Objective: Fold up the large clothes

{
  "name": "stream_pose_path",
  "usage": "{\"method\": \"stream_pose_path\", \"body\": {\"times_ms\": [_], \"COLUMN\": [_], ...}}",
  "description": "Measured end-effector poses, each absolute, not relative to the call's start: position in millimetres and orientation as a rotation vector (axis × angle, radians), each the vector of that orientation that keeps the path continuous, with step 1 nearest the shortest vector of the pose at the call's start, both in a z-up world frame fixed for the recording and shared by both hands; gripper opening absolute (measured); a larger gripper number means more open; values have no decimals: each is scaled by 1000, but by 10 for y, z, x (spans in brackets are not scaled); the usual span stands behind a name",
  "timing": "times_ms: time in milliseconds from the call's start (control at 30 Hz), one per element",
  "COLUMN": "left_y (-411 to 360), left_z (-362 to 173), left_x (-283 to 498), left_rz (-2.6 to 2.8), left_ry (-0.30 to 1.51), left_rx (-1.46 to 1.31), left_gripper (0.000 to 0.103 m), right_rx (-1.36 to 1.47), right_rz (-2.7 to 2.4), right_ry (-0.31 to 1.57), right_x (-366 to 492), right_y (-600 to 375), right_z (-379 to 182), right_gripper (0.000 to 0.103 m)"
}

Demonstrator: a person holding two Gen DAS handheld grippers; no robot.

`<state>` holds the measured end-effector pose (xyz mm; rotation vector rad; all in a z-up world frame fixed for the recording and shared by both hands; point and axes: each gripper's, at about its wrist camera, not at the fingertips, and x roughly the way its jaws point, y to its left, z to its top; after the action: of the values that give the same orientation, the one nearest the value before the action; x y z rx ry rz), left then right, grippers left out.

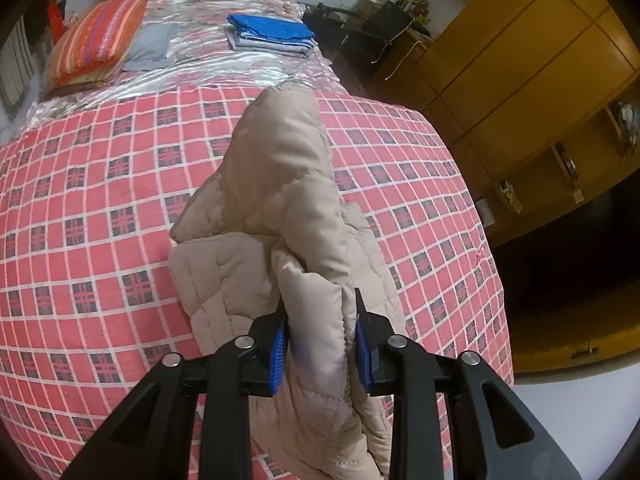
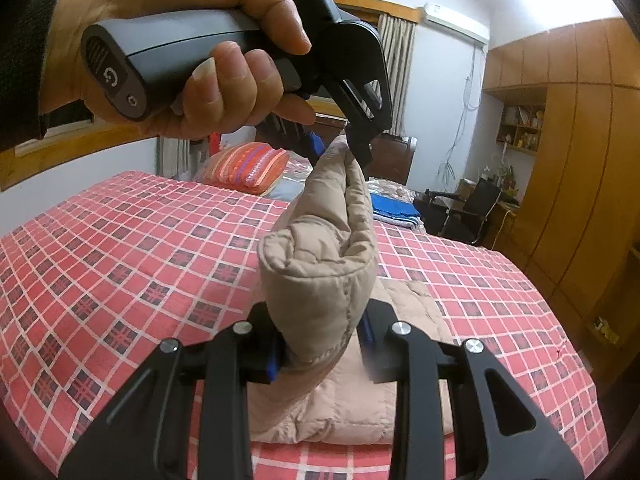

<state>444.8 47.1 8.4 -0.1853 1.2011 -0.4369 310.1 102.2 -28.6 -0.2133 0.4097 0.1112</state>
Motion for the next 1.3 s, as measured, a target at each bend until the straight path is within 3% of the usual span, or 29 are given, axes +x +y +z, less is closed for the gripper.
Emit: {"method": "stream_pose_path", "body": {"times_ms": [367, 967, 1133, 1300], "left_y": [-99, -843, -960, -998], "left_z": [-117, -944, -1060, -1100], "left_x": [4574, 4857, 4848, 4817], "left_rz": [-442, -439, -427, -452], "left_ry": [1234, 1304, 1292, 1236], "left_rx": [-129, -69, -66, -146], "left_gripper": [28, 28, 30, 38], "right_rx": [-173, -47, 105, 330], "right_rz": [86, 58, 106, 177], "right_ry": [435, 531, 569, 628], "right_x": [3156, 3389, 3427, 3494], "right_y": [602, -56, -353, -738], "right_z": [-420, -900, -1047, -1213], "right_gripper": [29, 29, 29, 29]}}
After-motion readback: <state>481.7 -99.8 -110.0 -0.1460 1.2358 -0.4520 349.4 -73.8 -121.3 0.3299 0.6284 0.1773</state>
